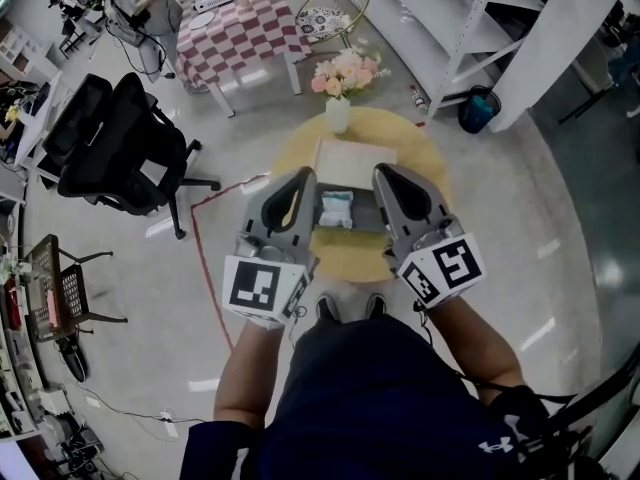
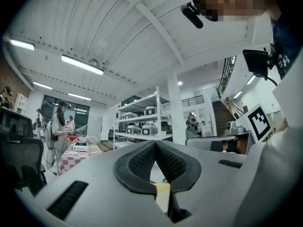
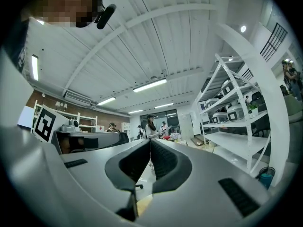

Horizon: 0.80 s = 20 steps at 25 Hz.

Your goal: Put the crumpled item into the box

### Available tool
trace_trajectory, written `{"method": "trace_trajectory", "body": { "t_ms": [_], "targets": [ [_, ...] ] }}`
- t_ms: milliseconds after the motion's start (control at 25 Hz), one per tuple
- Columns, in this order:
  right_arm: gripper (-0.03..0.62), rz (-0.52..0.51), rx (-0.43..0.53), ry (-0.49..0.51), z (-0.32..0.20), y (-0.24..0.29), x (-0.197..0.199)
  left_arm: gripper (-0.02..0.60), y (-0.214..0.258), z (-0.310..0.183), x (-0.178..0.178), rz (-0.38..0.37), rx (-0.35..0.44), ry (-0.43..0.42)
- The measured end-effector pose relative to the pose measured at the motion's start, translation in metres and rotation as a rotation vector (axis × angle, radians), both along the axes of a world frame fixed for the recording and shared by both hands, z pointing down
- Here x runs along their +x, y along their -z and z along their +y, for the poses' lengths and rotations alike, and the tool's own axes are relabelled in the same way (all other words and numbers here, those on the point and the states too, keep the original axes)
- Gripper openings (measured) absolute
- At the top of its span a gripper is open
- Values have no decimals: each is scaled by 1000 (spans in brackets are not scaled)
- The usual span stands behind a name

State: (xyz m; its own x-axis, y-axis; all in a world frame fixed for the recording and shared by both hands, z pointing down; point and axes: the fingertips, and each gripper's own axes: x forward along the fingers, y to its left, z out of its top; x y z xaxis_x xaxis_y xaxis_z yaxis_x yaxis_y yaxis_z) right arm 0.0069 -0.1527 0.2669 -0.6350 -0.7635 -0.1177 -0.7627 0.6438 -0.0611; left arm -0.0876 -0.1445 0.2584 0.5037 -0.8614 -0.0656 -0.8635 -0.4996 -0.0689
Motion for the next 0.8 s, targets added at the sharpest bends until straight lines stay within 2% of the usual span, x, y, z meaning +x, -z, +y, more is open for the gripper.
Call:
{"method": "trace_trajectory", "body": {
  "t_ms": [800],
  "targets": [
    [12, 25, -25, -7, -4, -10, 2, 17, -13, -7, 6, 9, -47, -35]
  ]
}}
